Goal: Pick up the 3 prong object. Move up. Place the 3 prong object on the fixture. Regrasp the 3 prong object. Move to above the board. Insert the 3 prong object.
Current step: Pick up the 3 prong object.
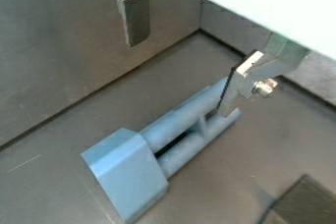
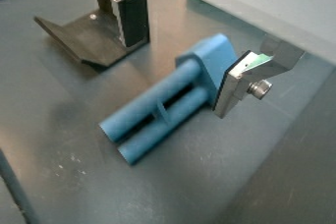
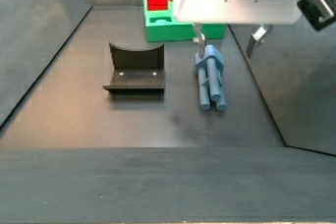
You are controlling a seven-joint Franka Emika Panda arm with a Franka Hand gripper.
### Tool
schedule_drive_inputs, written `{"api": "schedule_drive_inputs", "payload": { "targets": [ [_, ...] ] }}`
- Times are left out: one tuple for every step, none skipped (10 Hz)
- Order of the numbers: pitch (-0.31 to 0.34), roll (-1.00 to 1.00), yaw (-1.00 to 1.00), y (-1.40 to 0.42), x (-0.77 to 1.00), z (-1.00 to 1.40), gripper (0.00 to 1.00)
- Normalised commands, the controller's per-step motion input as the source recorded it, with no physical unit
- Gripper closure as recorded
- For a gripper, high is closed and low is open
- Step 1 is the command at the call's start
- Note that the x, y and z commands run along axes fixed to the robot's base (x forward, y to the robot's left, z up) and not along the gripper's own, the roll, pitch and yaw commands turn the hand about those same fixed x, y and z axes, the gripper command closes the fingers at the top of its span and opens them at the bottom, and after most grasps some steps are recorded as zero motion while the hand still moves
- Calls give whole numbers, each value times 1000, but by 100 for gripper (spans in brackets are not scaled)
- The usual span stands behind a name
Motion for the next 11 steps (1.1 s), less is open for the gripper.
{"api": "schedule_drive_inputs", "payload": {
  "targets": [
    [-339,-291,-146,0,-123,-260,0],
    [-67,0,0,0,-20,0,0],
    [-14,-17,0,-40,17,-80,0],
    [-199,-153,-49,0,29,-451,0],
    [-259,-160,-20,0,0,-537,0],
    [-257,-146,-34,0,-6,-477,0],
    [-221,-161,-169,0,0,-209,0],
    [-364,-219,-223,0,0,-257,0],
    [-419,-270,-229,0,0,-211,0],
    [-491,-329,-297,0,0,-51,0],
    [-500,-403,-363,0,26,0,0]
  ]
}}
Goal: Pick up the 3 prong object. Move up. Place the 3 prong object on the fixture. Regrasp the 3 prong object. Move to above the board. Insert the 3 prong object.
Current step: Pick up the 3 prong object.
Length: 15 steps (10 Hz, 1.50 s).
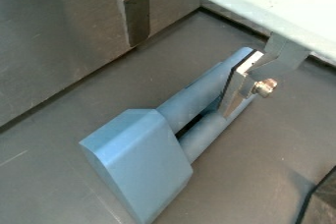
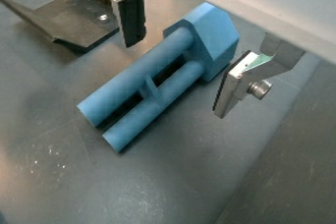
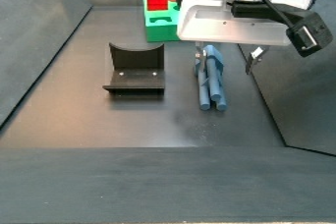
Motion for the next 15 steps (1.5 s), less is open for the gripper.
{"api": "schedule_drive_inputs", "payload": {
  "targets": [
    [-500,-453,-377,31,71,0,0],
    [-444,-304,-237,129,0,-103,0],
    [-126,-36,0,51,0,-334,0],
    [-184,-114,49,137,294,-757,0],
    [-199,-156,126,129,283,-686,0],
    [-220,-194,231,86,266,-583,0],
    [-307,-259,191,0,286,-374,0],
    [-277,-233,106,49,151,-440,0],
    [-227,-37,117,0,0,-791,0],
    [-217,-33,117,0,0,-820,0],
    [-220,-27,60,0,-3,-826,0],
    [-243,-54,74,0,0,-786,0],
    [-299,-83,0,-154,0,-683,0],
    [-323,-107,-37,-300,-20,-620,0],
    [-359,-194,-274,-537,-103,-486,0]
  ]
}}
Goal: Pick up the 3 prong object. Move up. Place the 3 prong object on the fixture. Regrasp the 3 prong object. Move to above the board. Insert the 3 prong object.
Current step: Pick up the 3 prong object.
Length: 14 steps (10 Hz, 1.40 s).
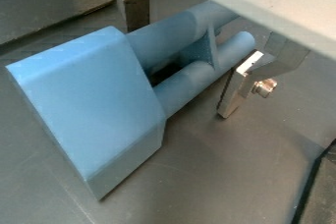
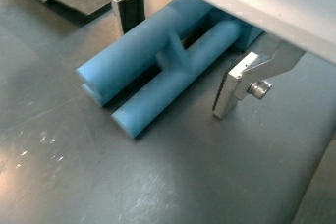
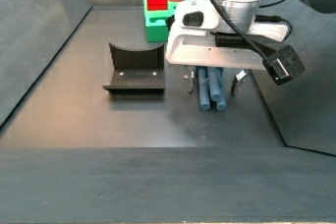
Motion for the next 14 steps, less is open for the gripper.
{"api": "schedule_drive_inputs", "payload": {
  "targets": [
    [-227,-184,-403,-291,0,-689,0],
    [0,-37,0,0,0,0,0],
    [0,0,0,0,0,0,0],
    [0,0,0,0,0,0,100],
    [0,0,0,0,0,0,100],
    [0,0,0,0,0,0,100],
    [0,0,0,0,0,0,100],
    [0,0,0,0,0,0,100],
    [0,0,0,0,0,0,100],
    [0,0,0,0,0,0,100],
    [0,0,0,0,0,0,100],
    [0,0,0,0,0,0,100],
    [0,0,0,0,0,0,100],
    [0,0,0,0,0,0,100]
  ]
}}
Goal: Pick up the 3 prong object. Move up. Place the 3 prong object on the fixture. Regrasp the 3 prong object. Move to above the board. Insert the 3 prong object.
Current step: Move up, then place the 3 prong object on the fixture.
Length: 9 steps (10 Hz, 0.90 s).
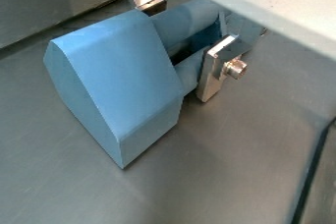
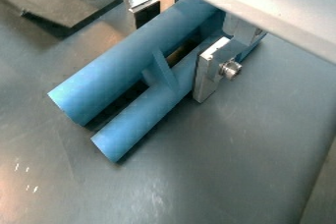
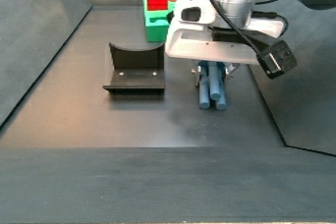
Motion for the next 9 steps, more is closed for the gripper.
{"api": "schedule_drive_inputs", "payload": {
  "targets": [
    [0,0,0,0,0,833,100],
    [-6,11,10,51,-6,829,100],
    [0,14,3,44,-26,746,100],
    [10,21,-8,27,-27,586,100],
    [25,27,-15,18,-23,451,100],
    [37,34,-16,17,-21,310,100],
    [45,42,-18,13,-19,168,100],
    [0,0,0,0,0,1000,100],
    [8,1,1,-1,-5,1000,100]
  ]
}}
